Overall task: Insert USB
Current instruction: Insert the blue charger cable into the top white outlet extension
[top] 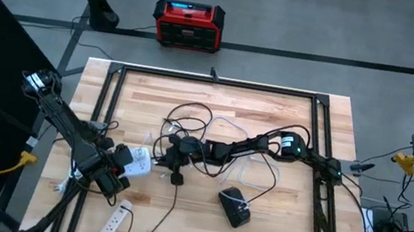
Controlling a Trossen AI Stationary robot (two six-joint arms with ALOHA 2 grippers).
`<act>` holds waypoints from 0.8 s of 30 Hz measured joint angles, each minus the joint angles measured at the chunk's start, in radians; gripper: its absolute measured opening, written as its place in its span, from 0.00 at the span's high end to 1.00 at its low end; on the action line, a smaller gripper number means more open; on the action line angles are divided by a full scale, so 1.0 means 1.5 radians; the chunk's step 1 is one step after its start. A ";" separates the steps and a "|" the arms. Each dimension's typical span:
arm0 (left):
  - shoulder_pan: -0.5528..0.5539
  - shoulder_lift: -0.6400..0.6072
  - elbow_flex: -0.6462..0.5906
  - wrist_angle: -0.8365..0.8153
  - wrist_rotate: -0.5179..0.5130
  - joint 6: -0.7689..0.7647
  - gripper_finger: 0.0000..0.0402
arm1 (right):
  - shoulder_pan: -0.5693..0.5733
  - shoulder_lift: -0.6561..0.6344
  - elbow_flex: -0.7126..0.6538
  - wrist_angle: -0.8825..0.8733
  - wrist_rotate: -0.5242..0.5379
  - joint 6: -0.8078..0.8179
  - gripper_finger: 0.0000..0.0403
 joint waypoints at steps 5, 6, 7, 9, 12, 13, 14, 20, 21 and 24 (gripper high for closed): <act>0.000 0.000 0.000 0.001 -0.002 0.000 0.90 | -0.003 0.000 0.001 -0.030 0.010 0.007 0.96; 0.000 0.000 0.000 0.002 -0.002 -0.001 0.90 | -0.003 0.000 0.001 -0.031 0.011 0.006 0.96; 0.000 0.001 0.000 0.002 -0.002 -0.001 0.90 | -0.003 0.000 0.001 -0.030 0.011 0.007 0.96; 0.000 0.001 0.000 0.002 -0.002 -0.001 0.90 | -0.003 0.000 0.001 -0.018 0.011 0.008 0.96; 0.001 0.001 0.000 0.004 -0.006 -0.001 0.90 | -0.003 0.000 0.001 -0.007 0.011 0.009 0.96; 0.001 0.001 0.000 0.005 -0.009 -0.001 0.90 | -0.003 0.000 0.001 -0.007 0.011 0.009 0.96; 0.001 0.001 -0.001 0.007 -0.012 -0.001 0.90 | -0.003 0.000 0.001 -0.008 0.011 0.009 0.96; 0.000 0.001 -0.001 0.018 -0.030 -0.001 0.90 | -0.002 0.000 0.001 -0.016 0.020 0.010 0.96; 0.000 0.001 -0.001 0.020 -0.031 -0.001 0.90 | -0.002 0.000 0.001 -0.016 0.023 0.010 0.96; 0.000 0.001 -0.001 0.022 -0.034 -0.001 0.90 | -0.002 0.000 0.001 -0.016 0.026 0.010 0.96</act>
